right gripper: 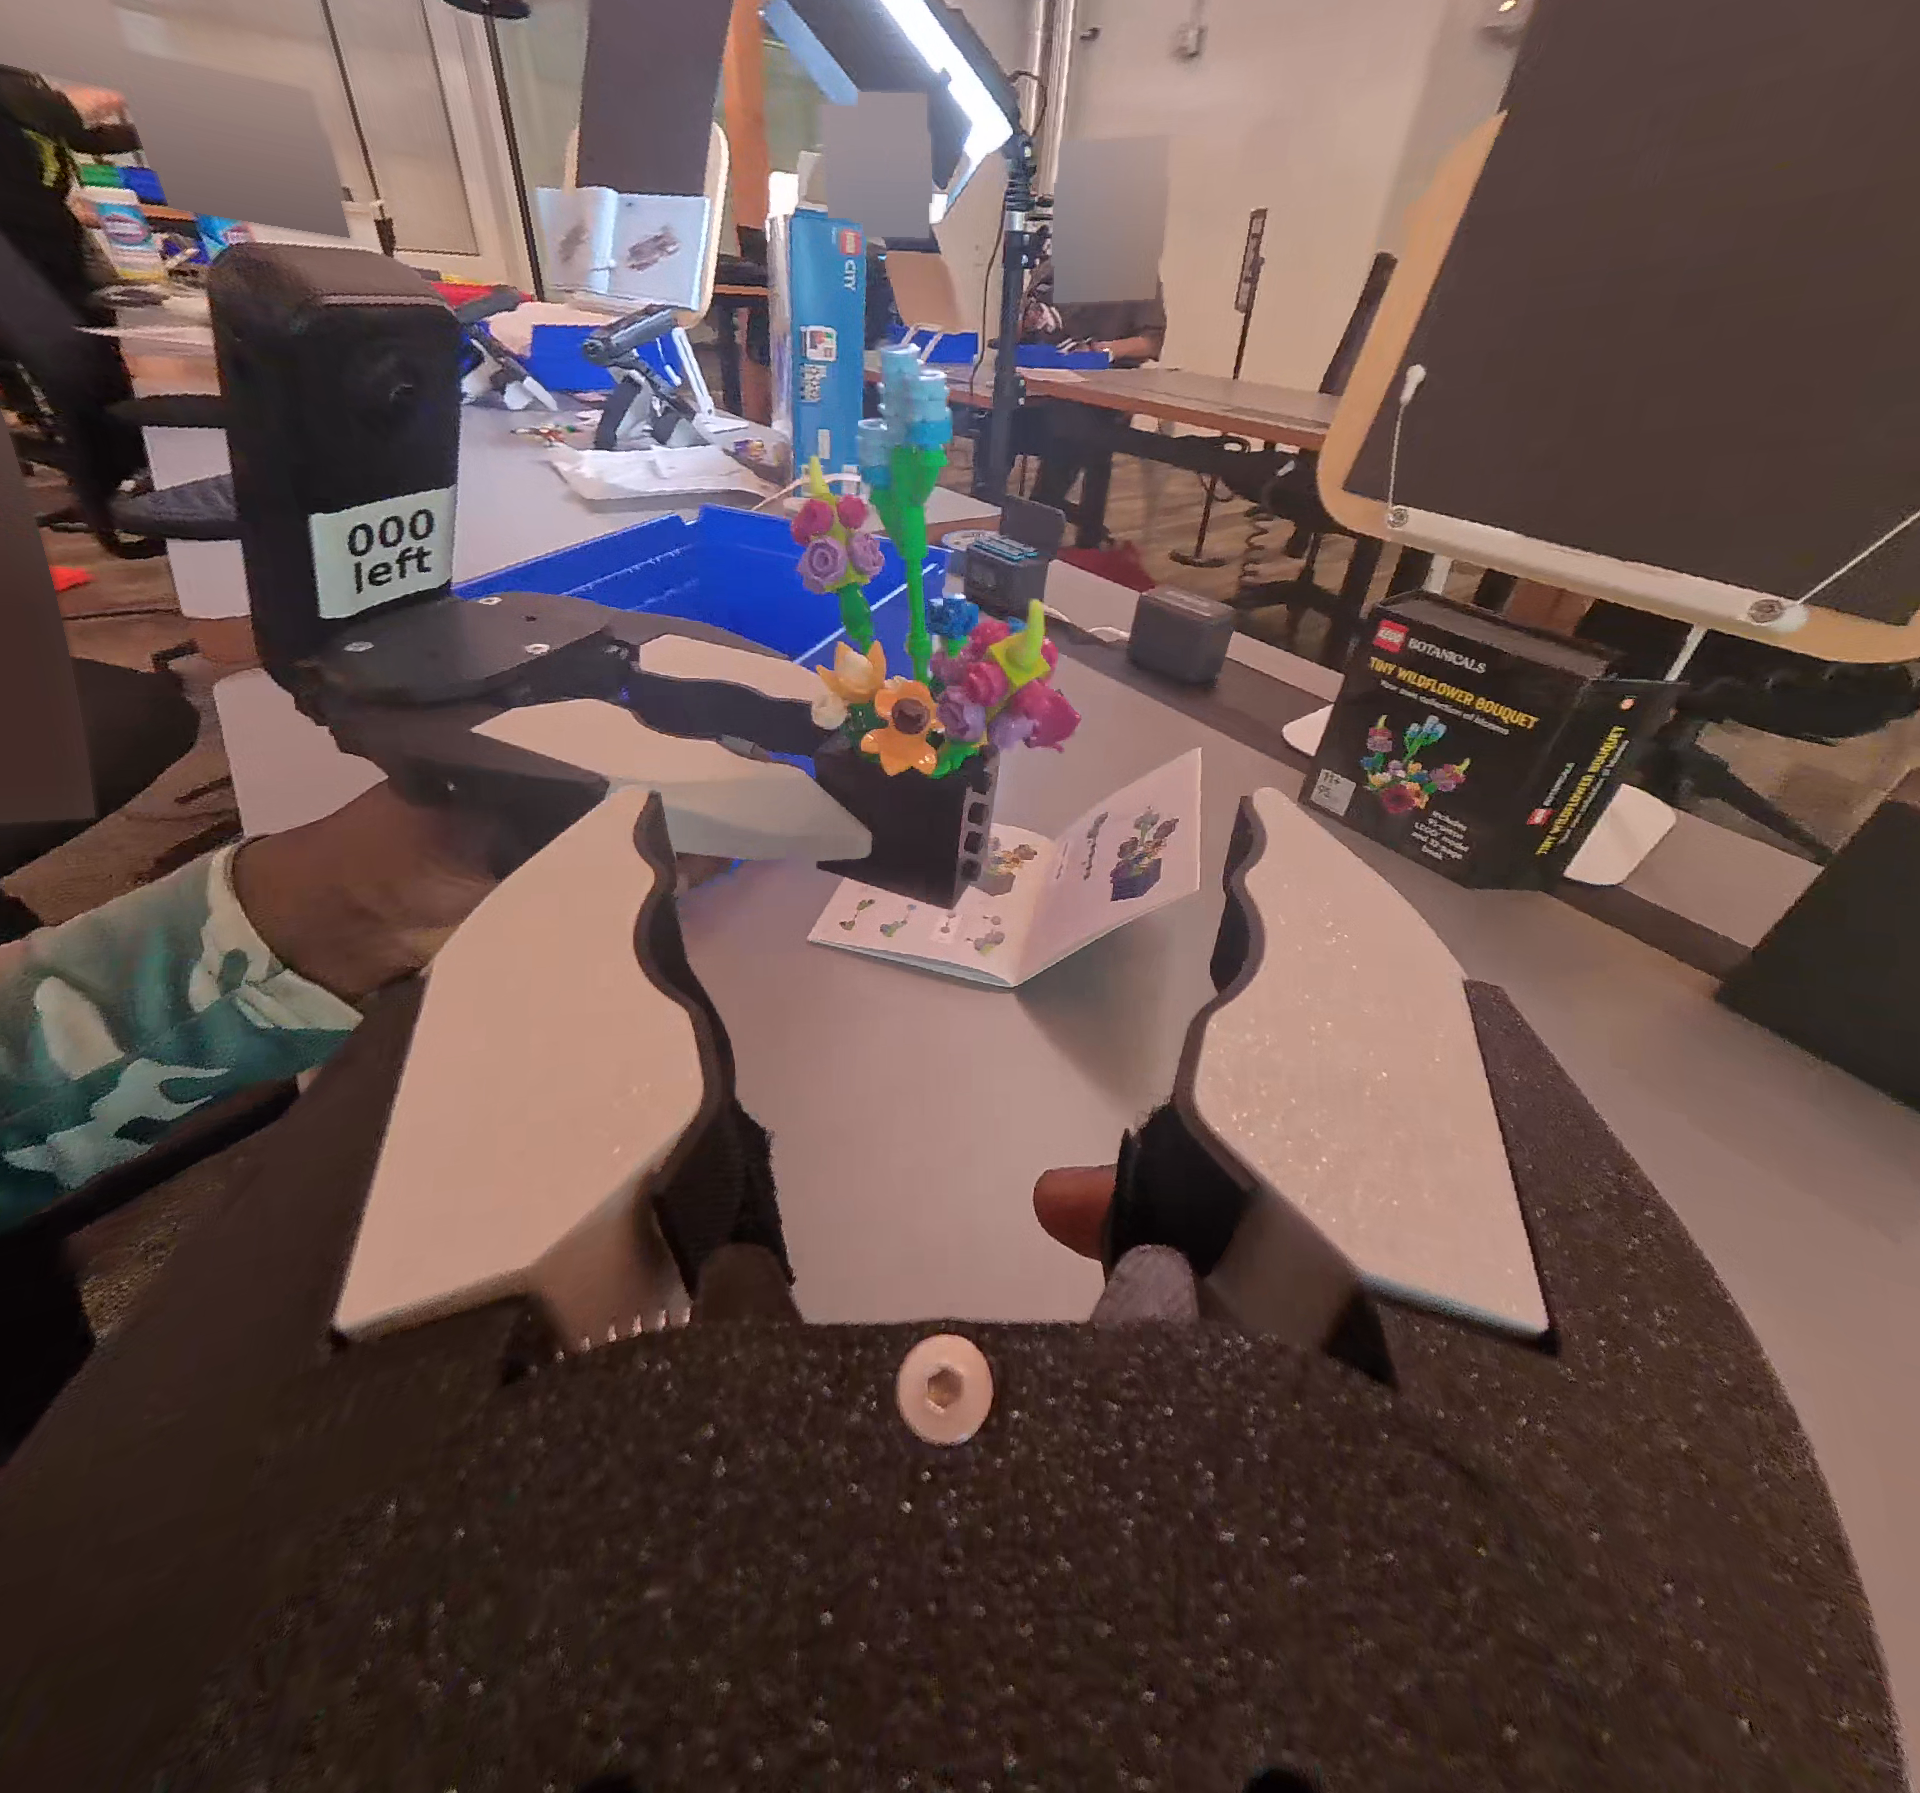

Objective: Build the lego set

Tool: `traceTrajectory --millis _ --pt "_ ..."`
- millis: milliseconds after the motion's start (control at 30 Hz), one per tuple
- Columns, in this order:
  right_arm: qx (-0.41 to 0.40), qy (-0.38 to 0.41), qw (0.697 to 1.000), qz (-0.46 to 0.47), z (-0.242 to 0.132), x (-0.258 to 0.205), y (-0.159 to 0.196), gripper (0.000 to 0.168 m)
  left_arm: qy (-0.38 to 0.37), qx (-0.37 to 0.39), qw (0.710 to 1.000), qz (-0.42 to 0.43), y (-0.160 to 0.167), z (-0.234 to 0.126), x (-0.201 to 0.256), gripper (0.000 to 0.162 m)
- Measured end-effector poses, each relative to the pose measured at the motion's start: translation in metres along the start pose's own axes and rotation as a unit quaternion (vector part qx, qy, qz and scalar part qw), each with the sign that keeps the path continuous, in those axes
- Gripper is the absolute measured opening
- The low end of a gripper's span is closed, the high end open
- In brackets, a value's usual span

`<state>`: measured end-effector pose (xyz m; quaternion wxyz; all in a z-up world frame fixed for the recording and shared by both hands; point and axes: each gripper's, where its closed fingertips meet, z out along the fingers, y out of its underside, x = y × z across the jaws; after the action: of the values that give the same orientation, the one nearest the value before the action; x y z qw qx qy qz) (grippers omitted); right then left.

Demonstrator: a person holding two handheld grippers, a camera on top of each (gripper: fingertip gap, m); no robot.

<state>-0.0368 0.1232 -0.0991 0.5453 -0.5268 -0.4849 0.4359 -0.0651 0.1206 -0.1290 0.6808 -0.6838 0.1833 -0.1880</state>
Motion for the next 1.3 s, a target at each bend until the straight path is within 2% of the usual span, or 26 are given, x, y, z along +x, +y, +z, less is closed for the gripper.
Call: traceTrajectory --millis 233,367,700,800,1100,1200,1300 --pt "-0.024 -0.095 0.995 0.018 -0.011 -0.018 0.000 0.102 0.085 -0.020 0.996 -0.011 0.001 -0.010 0.018 0.026" --pt "-0.029 -0.173 0.984 0.031 -0.020 -0.030 0.000 0.100 0.170 -0.017 0.985 -0.019 -0.005 -0.022 0.037 0.026" --pt "-0.025 -0.373 0.927 0.036 -0.043 -0.052 -0.004 0.101 0.351 -0.005 0.936 -0.018 -0.018 -0.047 0.082 0.025" --pt "-0.004 -0.423 0.905 0.042 -0.049 -0.053 -0.010 0.096 0.389 -0.003 0.921 -0.023 -0.022 -0.052 0.092 0.026" --pt "0.021 -0.511 0.858 0.045 -0.055 -0.046 -0.017 0.097 0.459 0.014 0.887 -0.038 -0.031 -0.056 0.105 0.026" --pt "0.006 -0.508 0.861 0.034 -0.049 -0.045 -0.014 0.098 0.453 0.008 0.891 -0.035 -0.030 -0.051 0.103 0.026" --pt "0.001 -0.482 0.876 0.027 -0.043 -0.045 -0.011 0.100 0.415 -0.006 0.909 -0.024 -0.027 -0.042 0.096 0.026"
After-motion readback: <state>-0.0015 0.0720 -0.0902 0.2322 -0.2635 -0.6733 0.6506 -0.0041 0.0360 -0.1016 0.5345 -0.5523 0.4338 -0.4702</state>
